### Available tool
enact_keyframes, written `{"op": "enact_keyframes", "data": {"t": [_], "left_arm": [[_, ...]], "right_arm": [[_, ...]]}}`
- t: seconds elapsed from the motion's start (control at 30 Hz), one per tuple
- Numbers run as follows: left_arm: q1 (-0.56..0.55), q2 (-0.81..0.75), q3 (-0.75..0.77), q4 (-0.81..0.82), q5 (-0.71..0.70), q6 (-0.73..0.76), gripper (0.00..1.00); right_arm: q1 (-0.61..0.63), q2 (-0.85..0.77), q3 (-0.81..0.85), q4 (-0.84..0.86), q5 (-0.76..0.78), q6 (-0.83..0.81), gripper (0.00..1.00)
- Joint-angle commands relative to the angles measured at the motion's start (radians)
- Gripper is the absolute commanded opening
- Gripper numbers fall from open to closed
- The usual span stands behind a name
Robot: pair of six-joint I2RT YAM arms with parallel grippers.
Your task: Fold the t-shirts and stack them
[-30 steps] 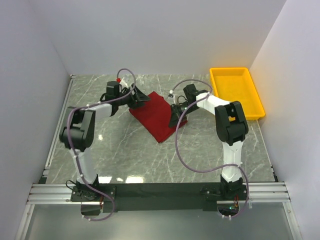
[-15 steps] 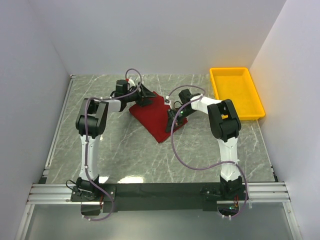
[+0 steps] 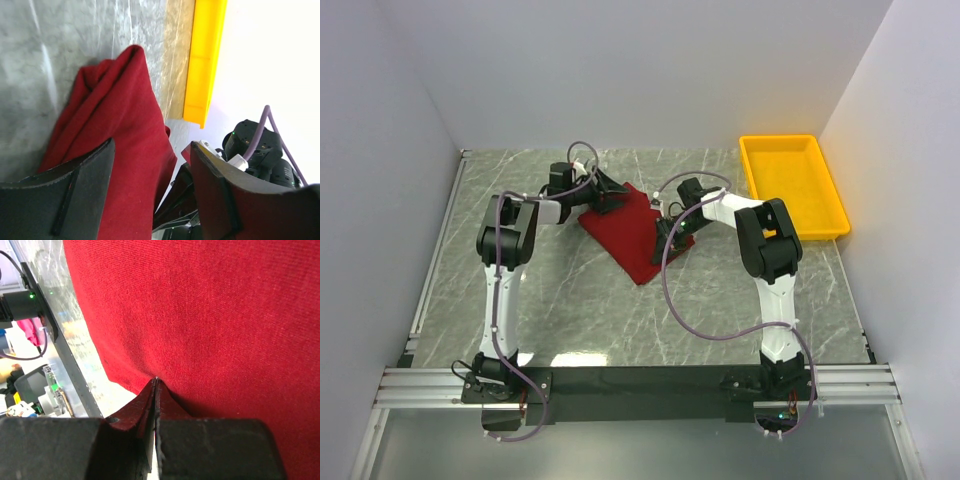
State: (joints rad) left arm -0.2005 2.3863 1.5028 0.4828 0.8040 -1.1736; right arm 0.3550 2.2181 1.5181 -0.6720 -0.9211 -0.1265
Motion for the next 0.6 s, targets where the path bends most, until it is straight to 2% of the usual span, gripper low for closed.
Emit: {"op": "enact_keyframes", "data": {"t": [0.0, 0.13, 0.27, 0.43, 0.57], "left_arm": [[0.035, 0.017, 0.031, 0.049, -0.015, -0.004, 0.67], [0.067, -0.001, 0.066, 0.037, -0.012, 0.002, 0.67], [0.093, -0.059, 0.114, -0.088, -0.025, 0.084, 0.68], [0.107, -0.261, 0.134, -0.312, -0.127, 0.337, 0.69], [0.111, -0.479, 0.022, -0.410, -0.251, 0.474, 0.71]], "right_arm": [[-0.013, 0.025, -0.002, 0.020, 0.062, 0.007, 0.03], [-0.016, 0.000, -0.004, -0.003, 0.051, -0.039, 0.03], [-0.028, -0.105, 0.008, -0.037, 0.067, -0.091, 0.03], [-0.062, -0.244, 0.013, -0.051, 0.134, -0.136, 0.04], [-0.094, -0.342, 0.005, -0.099, 0.169, -0.183, 0.04]]}}
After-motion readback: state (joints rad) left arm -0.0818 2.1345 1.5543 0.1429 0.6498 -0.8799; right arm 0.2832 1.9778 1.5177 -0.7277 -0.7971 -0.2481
